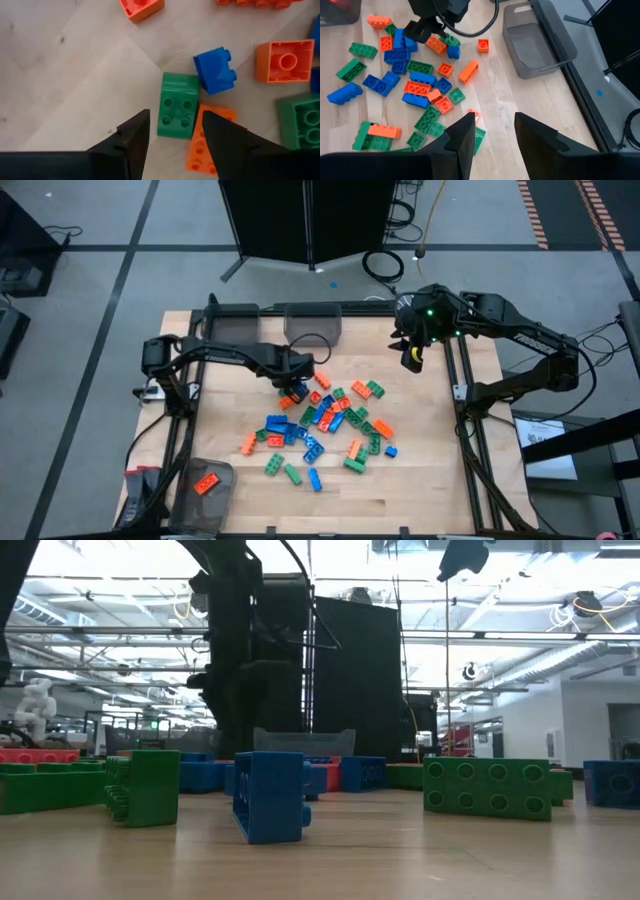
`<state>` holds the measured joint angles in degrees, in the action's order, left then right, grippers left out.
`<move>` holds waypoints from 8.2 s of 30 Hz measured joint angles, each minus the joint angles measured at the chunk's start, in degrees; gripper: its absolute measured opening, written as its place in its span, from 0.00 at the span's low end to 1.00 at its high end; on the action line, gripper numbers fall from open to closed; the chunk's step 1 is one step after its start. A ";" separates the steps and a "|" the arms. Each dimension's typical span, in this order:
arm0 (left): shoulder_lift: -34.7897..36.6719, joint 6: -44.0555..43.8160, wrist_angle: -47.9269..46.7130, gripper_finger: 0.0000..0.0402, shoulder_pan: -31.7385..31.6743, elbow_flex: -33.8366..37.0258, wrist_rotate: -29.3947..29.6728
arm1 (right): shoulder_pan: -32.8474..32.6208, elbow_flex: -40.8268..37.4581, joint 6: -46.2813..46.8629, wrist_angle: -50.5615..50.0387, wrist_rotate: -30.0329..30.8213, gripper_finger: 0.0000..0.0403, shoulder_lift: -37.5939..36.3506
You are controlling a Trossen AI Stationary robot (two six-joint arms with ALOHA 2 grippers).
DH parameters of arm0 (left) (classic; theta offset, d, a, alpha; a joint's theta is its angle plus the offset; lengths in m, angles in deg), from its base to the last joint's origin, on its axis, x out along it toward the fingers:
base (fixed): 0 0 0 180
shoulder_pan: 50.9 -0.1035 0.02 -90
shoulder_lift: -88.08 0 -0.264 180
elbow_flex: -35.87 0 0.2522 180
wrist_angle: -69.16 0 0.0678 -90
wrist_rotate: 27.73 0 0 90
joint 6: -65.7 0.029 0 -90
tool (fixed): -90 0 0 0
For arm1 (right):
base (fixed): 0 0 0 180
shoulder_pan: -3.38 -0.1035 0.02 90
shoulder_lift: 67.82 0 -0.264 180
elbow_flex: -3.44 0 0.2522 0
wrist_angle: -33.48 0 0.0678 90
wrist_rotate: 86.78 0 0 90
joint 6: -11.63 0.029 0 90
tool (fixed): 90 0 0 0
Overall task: Sort blocks
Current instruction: Put the green gamepiece into the top left black bin, then put the blue gamepiece into the top right black bin
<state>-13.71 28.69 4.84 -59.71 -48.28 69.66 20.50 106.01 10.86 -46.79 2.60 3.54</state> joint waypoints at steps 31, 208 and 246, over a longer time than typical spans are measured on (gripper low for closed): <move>-0.04 -0.18 8.31 0.46 1.28 7.39 -3.26 | 0.00 0.00 -1.21 -0.19 -0.15 0.33 0.00; 10.10 26.15 14.28 0.50 7.31 21.22 -17.26 | 0.01 0.00 2.04 -3.61 0.34 0.33 0.02; 10.04 23.91 14.11 0.37 2.83 18.93 -12.09 | 0.01 0.00 2.02 -3.58 0.57 0.33 0.02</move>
<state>-3.67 52.60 18.95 -56.88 -29.35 57.57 20.51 106.01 12.87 -50.37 3.17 3.56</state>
